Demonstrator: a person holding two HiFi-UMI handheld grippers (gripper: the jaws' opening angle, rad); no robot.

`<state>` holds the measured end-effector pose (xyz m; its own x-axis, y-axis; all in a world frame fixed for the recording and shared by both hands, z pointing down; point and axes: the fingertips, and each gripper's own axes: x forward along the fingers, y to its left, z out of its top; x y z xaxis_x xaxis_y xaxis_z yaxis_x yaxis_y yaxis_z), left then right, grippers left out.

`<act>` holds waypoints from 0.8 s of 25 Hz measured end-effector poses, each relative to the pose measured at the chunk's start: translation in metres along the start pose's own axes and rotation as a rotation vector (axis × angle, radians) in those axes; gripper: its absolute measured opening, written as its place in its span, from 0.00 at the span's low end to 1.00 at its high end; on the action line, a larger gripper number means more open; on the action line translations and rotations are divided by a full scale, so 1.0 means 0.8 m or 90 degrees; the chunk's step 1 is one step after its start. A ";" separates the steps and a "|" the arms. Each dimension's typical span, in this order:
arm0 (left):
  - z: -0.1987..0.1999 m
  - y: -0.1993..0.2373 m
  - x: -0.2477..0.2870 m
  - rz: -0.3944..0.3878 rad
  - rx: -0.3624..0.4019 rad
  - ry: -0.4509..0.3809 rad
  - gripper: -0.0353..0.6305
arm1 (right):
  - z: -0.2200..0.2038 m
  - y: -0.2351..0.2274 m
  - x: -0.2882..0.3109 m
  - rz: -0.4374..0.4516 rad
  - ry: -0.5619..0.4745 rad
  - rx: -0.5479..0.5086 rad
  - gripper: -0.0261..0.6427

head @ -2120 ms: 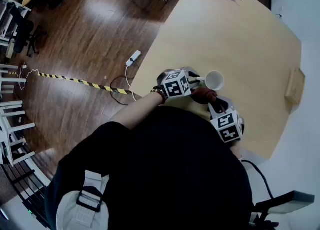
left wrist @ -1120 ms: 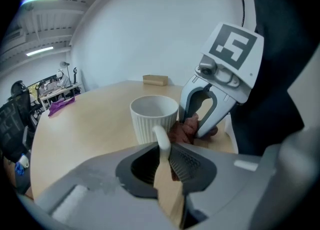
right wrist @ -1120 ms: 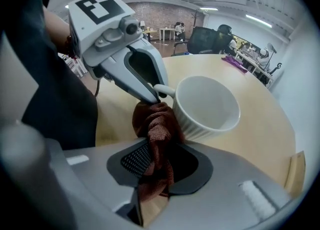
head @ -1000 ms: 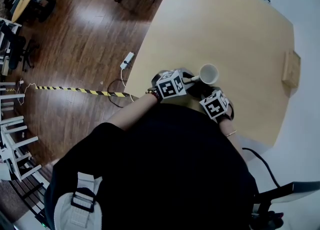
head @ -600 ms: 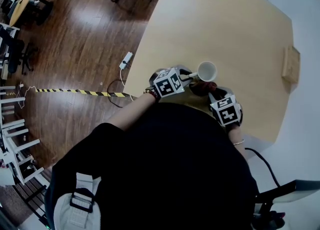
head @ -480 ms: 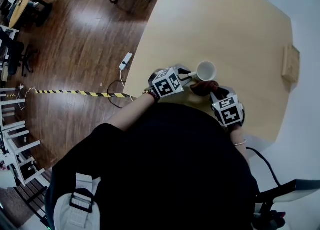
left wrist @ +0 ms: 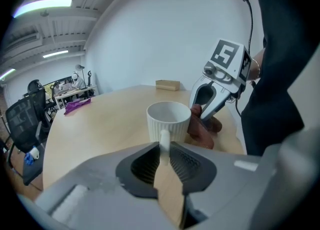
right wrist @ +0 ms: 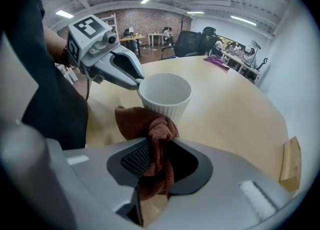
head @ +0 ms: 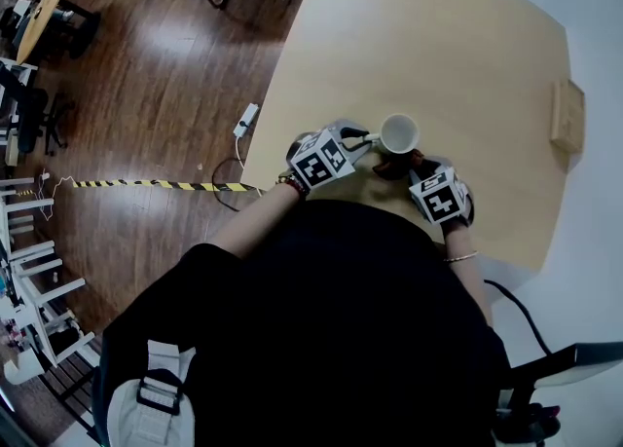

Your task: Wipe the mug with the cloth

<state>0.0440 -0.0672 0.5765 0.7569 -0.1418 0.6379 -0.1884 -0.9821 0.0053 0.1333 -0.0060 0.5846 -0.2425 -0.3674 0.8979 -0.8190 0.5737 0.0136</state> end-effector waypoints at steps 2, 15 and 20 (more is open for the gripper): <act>-0.002 0.003 -0.001 0.009 -0.005 0.000 0.16 | -0.004 0.002 0.010 0.002 0.014 -0.004 0.19; -0.005 0.023 -0.011 0.043 -0.061 -0.006 0.18 | 0.015 -0.038 -0.030 -0.051 -0.049 0.016 0.19; -0.004 0.033 -0.009 0.048 -0.064 -0.003 0.19 | 0.030 -0.059 -0.040 -0.067 -0.070 -0.002 0.19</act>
<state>0.0316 -0.0916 0.5743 0.7412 -0.2151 0.6358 -0.3059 -0.9514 0.0347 0.1675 -0.0389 0.5448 -0.2109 -0.5043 0.8374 -0.8415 0.5296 0.1070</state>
